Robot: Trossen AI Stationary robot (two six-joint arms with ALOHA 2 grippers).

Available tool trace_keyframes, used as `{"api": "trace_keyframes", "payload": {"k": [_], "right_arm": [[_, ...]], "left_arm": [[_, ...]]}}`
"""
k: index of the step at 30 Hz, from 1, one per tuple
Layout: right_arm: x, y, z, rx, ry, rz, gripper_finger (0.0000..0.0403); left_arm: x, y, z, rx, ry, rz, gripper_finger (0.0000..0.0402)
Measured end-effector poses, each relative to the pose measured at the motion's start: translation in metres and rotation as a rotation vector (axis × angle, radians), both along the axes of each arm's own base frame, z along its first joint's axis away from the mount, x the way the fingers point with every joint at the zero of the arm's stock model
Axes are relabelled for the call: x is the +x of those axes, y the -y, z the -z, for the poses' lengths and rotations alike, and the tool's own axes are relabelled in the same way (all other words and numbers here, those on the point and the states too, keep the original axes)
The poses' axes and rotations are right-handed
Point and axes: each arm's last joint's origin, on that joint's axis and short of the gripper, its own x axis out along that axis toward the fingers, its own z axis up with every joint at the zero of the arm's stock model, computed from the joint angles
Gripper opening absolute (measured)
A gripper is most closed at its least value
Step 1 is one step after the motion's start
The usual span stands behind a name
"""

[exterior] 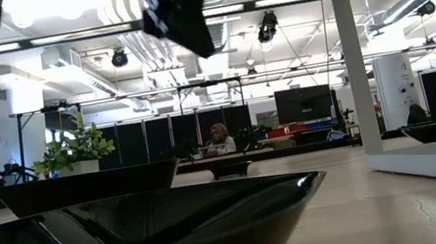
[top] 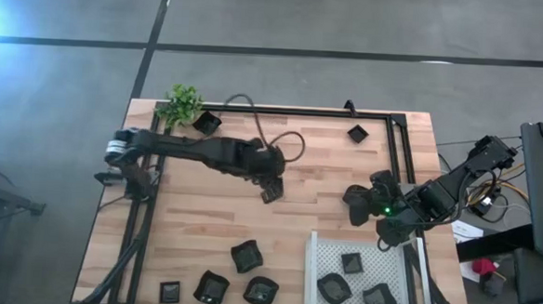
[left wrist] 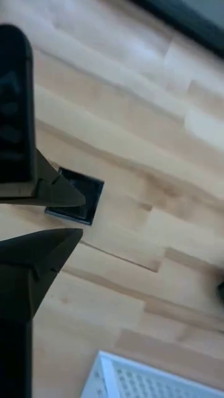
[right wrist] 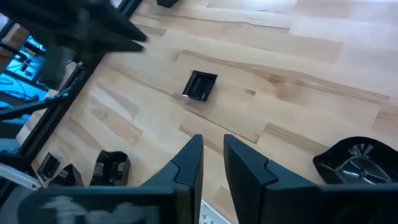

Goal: Pick & Place Mini shaped plates
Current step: Stack the square plate on top of the other square plate on the shelf

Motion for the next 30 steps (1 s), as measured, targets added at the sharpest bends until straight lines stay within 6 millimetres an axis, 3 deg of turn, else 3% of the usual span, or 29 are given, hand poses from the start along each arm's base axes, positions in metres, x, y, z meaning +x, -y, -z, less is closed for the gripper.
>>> {"api": "trace_keyframes", "payload": {"k": [9,22,30], "right_arm": [[0.021,0.013,0.005,-0.05,0.023,0.004,0.0061],[0.066,0.054,0.001,-0.012,0.026,-0.136,0.0061],[0.103,0.067,0.023,0.026,-0.011,-0.221,0.0061]], "left_arm": [[-0.049,0.013,-0.05,0.12,0.102,-0.156,0.0062],[-0.088,0.037,-0.073,0.238,0.175,-0.266,0.0062],[-0.107,0.048,-0.079,0.252,0.191,-0.301,0.0062]]}}
